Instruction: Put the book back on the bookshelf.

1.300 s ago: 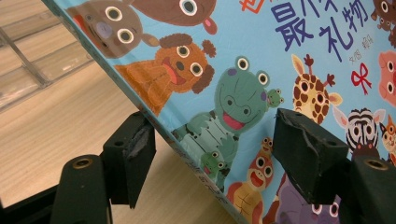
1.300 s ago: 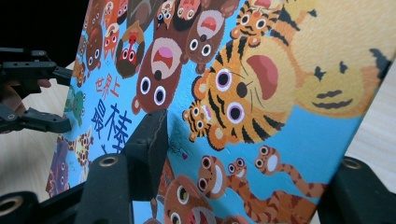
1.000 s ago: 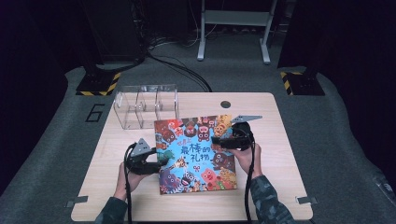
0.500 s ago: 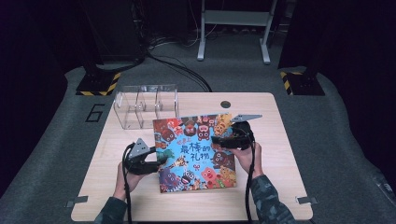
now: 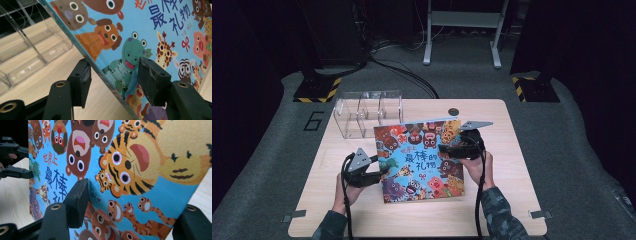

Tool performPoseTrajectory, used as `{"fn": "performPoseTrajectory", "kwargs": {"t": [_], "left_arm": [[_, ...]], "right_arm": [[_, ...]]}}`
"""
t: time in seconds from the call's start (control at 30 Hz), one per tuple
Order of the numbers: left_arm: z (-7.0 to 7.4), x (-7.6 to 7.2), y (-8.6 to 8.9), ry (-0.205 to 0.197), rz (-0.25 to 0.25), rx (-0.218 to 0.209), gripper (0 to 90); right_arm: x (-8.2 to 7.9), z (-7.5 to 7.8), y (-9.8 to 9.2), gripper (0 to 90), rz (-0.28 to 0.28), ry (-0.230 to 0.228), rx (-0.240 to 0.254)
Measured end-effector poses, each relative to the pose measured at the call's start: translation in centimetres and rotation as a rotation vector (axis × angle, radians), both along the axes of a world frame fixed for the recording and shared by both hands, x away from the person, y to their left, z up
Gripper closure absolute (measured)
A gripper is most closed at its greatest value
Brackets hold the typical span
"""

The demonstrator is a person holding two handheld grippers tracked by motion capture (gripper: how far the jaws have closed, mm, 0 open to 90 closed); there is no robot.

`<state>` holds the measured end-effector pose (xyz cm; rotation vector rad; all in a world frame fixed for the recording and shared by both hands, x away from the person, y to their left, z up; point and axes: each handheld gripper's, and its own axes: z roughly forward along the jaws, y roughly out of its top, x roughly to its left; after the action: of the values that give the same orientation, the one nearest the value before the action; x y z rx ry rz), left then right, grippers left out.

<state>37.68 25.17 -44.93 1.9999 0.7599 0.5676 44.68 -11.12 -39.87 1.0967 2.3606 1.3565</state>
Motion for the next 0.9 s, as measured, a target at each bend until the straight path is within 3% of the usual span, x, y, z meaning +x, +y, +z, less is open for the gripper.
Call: {"fn": "performPoseTrajectory", "kwargs": {"t": [0.67, 0.9], "left_arm": [[0.7, -0.5, -0.3, -0.096, 0.034, 0.038, 50.0], [0.8, -0.7, -0.4, -0.151, 0.044, 0.051, 51.7]], "right_arm": [[-0.5, 0.9, 0.2, 38.5, -0.004, -0.082, -0.022], [-0.9, 1.3, 0.2, 38.5, 0.0, -0.144, -0.026]]}}
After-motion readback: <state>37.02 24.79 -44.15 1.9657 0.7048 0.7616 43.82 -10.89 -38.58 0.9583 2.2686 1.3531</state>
